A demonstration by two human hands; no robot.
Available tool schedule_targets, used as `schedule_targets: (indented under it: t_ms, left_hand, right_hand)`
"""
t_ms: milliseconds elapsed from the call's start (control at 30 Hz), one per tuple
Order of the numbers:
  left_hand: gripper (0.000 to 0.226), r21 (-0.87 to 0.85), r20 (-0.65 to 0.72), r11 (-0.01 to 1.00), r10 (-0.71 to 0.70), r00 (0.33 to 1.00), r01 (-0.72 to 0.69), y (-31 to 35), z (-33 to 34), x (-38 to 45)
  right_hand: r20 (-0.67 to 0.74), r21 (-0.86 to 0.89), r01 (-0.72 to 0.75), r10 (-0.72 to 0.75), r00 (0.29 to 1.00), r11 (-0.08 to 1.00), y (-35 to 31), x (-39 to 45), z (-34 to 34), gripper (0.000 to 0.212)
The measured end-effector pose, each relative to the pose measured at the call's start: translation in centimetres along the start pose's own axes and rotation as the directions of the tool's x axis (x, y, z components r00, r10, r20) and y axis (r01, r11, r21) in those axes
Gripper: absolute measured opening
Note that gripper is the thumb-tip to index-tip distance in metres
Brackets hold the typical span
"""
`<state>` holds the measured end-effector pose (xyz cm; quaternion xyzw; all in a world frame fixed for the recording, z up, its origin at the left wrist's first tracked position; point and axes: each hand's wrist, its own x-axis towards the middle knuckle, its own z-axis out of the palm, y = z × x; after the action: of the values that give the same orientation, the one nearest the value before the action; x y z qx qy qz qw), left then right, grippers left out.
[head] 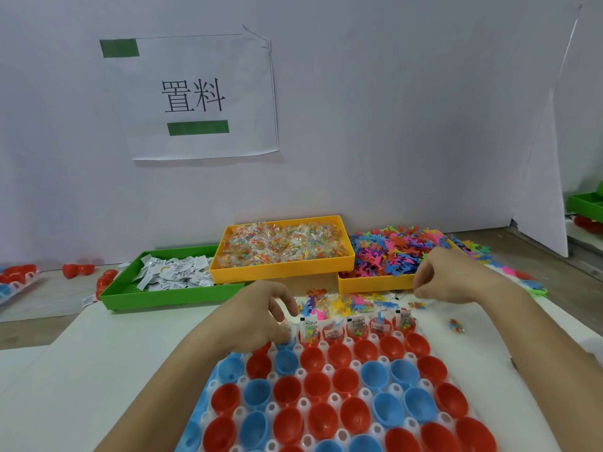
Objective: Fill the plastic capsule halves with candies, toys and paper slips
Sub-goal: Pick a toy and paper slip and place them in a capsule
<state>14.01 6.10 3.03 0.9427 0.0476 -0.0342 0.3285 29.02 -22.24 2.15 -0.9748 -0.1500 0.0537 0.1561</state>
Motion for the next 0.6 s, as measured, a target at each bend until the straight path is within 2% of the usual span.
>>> schedule_targets:
  t_ms: [100, 333, 533, 600]
  left_hand:
    - [0.028, 0.047, 0.007, 0.999, 0.006, 1.0, -0.006, -0.1, 0.3, 0.2]
    - [0.029, 0.042, 0.01, 0.999, 0.027, 1.0, -0.028, -0.3, -0.6, -0.1]
    - [0.015, 0.032, -0.075, 0.998, 0.063, 0.995, -0.061, -0.6, -1.6, -0.1]
    - [0.01, 0.014, -0.105, 0.997, 0.071, 0.992, -0.07, -0.5, -1.8, -0.1]
  right_hand:
    - [0.025, -0.044, -0.034, 0.035, 0.999, 0.998, -0.2, 0.0, 0.6, 0.004]
    - [0.036, -0.094, -0.054, 0.057, 0.998, 0.994, -0.6, -0.2, 0.8, 0.01]
    - [0.085, -0.107, -0.037, 0.047, 0.995, 0.994, -0.8, -0.4, 0.5, 0.001]
    - [0.111, -0.092, -0.01, 0.02, 0.994, 0.996, -0.9, -0.5, 0.1, 0.009]
